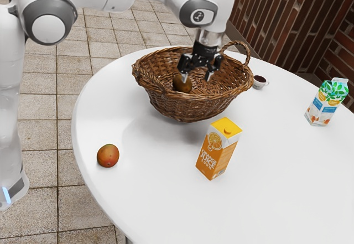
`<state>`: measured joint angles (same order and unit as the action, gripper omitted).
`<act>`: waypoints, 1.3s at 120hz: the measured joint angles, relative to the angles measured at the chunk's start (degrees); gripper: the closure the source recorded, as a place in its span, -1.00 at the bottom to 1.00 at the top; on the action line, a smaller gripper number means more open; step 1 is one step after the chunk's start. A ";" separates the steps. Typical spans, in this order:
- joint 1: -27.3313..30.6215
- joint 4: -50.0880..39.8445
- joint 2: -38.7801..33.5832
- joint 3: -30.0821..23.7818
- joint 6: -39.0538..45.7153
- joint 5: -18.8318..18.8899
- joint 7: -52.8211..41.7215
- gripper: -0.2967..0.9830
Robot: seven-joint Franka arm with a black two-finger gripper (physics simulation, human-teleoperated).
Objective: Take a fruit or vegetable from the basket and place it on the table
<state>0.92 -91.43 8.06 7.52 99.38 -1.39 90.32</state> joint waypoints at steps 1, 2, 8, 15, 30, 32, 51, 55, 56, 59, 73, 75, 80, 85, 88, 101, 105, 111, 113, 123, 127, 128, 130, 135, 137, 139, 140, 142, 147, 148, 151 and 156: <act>0.03 0.00 0.01 0.08 0.01 0.01 0.02 -0.54; 0.06 0.00 0.02 0.15 0.03 0.02 0.02 -0.54; 0.15 -0.01 0.05 0.47 0.09 0.07 0.05 -0.54; 0.15 -0.38 0.12 0.72 0.16 0.02 0.08 -0.54; -0.16 -2.66 -0.81 0.81 -0.13 -0.21 0.25 -0.54; -0.19 -2.85 -0.93 0.82 -0.22 -0.23 0.28 -0.54; -0.32 -4.94 -2.46 1.13 -1.08 -0.15 0.47 -0.54; -0.29 -5.05 -2.51 1.31 -1.18 -0.13 0.50 -0.54; -0.26 -5.07 -2.51 1.34 -1.20 -0.12 0.51 -0.54; -0.17 -5.11 -2.48 1.41 -1.19 -0.11 0.53 -0.54; -0.03 -5.21 -1.37 1.74 -0.33 -0.16 0.63 -0.54; -0.03 -5.23 -1.08 1.75 -0.16 -0.18 0.64 -0.54; -0.06 -5.25 -0.34 1.77 0.23 -0.24 0.68 -0.54; -0.16 -5.27 0.21 1.86 0.60 -0.30 0.71 -0.54; -0.30 -5.27 0.44 2.12 0.83 -0.33 0.72 -0.54; -0.14 -5.27 1.09 3.41 1.55 -0.40 0.74 -0.54; -0.04 -5.27 1.42 3.60 1.72 -0.42 0.74 -0.53; -0.05 -5.21 1.86 3.71 1.94 -0.57 0.77 -0.45; -0.03 -5.18 1.94 3.72 1.98 -0.67 0.79 -0.40; -0.11 -4.35 1.97 3.56 1.73 -1.13 0.86 -0.14; -0.19 -3.79 1.95 3.51 1.44 -1.23 0.88 -0.05; -0.20 -3.64 1.93 3.49 1.36 -1.25 0.89 -0.02; -0.21 -3.30 1.87 3.46 1.16 -1.28 0.90 0.03; -0.29 -1.75 1.70 3.42 0.28 -1.28 0.93 0.12; -0.33 -0.74 1.61 3.41 -0.28 -1.26 0.94 0.15; -0.36 0.61 1.42 3.40 -1.03 -1.23 0.95 0.16; -0.38 1.31 1.31 3.40 -1.46 -1.21 0.96 0.17; -0.40 2.73 1.03 3.37 -2.37 -1.12 0.97 0.18; -0.56 6.95 0.36 3.30 -5.03 -0.78 0.98 0.19; -0.68 7.92 0.27 3.29 -5.60 -0.72 0.98 0.19; -1.29 10.69 0.05 3.28 -7.28 -0.54 0.98 0.18; -3.21 15.49 -0.10 2.93 -10.08 0.18 0.95 0.19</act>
<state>-2.30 -75.94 7.95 10.45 89.30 -1.22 91.28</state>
